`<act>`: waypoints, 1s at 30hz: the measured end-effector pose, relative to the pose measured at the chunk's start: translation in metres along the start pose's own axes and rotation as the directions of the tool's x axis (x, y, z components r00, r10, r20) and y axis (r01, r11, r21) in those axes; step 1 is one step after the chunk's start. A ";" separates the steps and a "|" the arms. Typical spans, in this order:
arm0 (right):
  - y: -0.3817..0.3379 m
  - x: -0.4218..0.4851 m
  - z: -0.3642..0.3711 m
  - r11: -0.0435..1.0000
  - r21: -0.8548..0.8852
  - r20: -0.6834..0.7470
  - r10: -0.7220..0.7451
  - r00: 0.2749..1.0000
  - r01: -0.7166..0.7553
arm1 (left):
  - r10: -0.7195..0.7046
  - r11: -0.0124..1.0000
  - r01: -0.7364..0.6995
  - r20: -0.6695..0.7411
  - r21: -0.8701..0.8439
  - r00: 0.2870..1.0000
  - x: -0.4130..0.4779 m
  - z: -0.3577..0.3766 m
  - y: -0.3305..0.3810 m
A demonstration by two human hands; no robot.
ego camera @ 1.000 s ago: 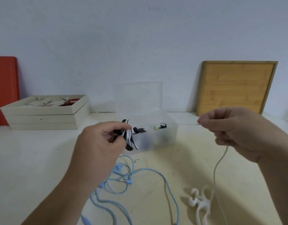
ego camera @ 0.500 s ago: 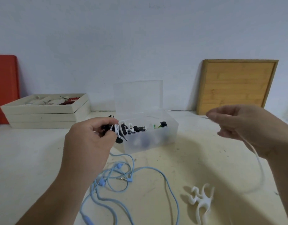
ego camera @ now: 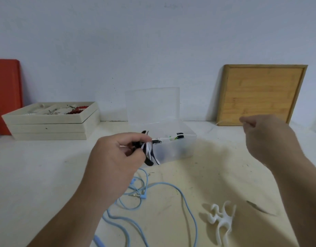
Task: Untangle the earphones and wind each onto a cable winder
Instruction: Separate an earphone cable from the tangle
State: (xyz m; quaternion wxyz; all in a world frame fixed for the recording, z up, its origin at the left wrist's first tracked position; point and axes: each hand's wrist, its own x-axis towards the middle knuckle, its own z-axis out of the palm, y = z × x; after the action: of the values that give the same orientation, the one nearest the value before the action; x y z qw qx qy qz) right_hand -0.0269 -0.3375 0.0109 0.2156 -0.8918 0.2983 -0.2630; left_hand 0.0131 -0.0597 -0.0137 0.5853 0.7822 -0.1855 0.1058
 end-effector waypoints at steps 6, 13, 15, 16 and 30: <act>-0.038 -0.038 0.006 0.908 0.209 0.034 -0.378 0.925 0.363 | 0.050 0.997 -0.042 0.121 -0.066 0.991 -0.005 0.007 0.003; -0.051 -0.057 0.023 0.735 0.655 0.388 -0.525 0.757 0.175 | 0.040 0.989 -0.018 0.146 -0.149 0.988 -0.006 0.011 0.007; -0.045 -0.049 0.021 0.705 0.703 0.339 -0.445 0.829 0.091 | 0.040 0.989 -0.014 0.175 -0.149 0.984 -0.007 0.012 0.006; -0.044 -0.047 0.020 0.675 0.735 0.317 -0.433 0.844 0.071 | 0.040 0.990 -0.012 0.199 -0.139 0.979 -0.008 0.012 0.006; -0.049 -0.051 0.027 0.568 0.811 0.101 -0.371 0.923 0.139 | 0.155 0.972 -0.083 0.331 -0.220 0.931 -0.017 0.024 0.009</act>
State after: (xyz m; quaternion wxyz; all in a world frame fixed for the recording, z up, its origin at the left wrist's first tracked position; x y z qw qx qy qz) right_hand -0.0248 -0.2628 0.0000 0.5834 -0.7637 -0.0133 -0.2762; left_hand -0.0073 -0.0818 -0.0198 0.6122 0.7124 -0.3425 -0.0173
